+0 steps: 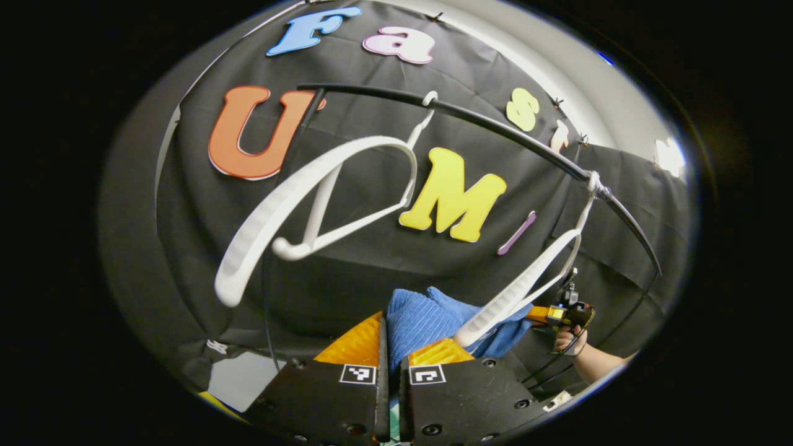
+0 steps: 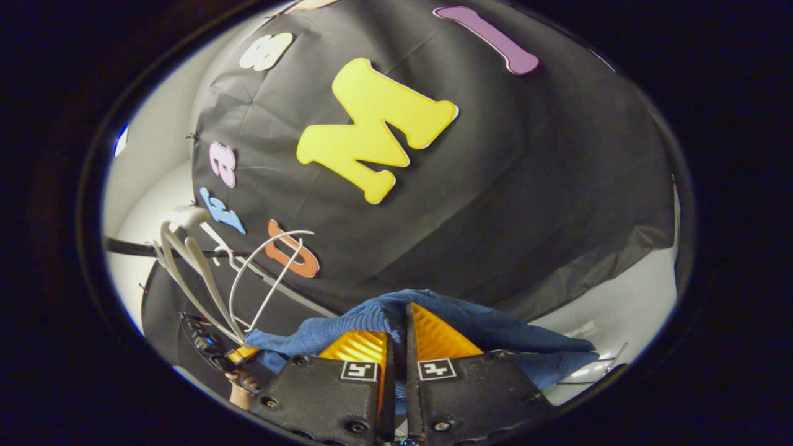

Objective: Grasp the clothes on the hanger with both hands and then place them into the laundry hamper below.

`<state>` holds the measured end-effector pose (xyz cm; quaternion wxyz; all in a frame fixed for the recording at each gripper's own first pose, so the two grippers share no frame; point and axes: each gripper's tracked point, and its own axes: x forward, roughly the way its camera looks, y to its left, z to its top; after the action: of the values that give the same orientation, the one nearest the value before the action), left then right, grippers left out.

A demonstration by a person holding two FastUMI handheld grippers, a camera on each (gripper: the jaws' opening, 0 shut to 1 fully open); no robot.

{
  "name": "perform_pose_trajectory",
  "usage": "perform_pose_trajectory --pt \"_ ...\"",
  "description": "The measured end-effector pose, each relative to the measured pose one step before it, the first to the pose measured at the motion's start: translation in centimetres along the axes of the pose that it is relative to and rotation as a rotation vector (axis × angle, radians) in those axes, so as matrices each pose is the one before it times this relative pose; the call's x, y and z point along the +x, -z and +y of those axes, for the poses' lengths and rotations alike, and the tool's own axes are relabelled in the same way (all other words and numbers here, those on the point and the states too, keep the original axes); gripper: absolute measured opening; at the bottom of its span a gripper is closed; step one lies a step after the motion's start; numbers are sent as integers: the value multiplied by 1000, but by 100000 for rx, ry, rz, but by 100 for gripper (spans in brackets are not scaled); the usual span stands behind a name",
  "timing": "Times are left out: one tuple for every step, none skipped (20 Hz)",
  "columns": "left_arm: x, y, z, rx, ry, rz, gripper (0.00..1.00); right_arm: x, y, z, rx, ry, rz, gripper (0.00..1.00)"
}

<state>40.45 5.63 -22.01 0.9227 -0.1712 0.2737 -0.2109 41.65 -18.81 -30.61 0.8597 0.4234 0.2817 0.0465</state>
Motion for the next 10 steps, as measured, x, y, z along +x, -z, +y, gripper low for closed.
perform_pose_trajectory --pt "-645 751 -283 -659 603 -111 6 -347 718 69 -5 26 -38 11" --pt "-554 718 -407 303 298 180 5 -369 758 179 -8 380 63 10" --pt "-526 650 -443 1541 149 182 5 -401 695 362 -251 -224 170 10" --pt "-475 535 -688 1408 864 -111 5 -579 986 443 -193 -207 353 9" --pt "-235 361 -1049 1236 1650 -86 5 -366 763 494 -216 -719 41 9" --pt "-171 418 -869 1552 1047 266 5 -351 971 597 -666 -290 624 9" --pt "-395 446 -954 1512 1214 -52 5 -206 800 562 -425 -476 -69 9" --pt "-374 199 -981 1312 943 -314 5 -401 1043 780 -877 -778 796 9" --pt "-369 74 -1254 925 1880 -682 5 -206 779 993 -521 -1164 -223 9" --pt "-219 149 -1096 1101 1571 -467 5 -354 1021 1156 -918 -1759 669 9"
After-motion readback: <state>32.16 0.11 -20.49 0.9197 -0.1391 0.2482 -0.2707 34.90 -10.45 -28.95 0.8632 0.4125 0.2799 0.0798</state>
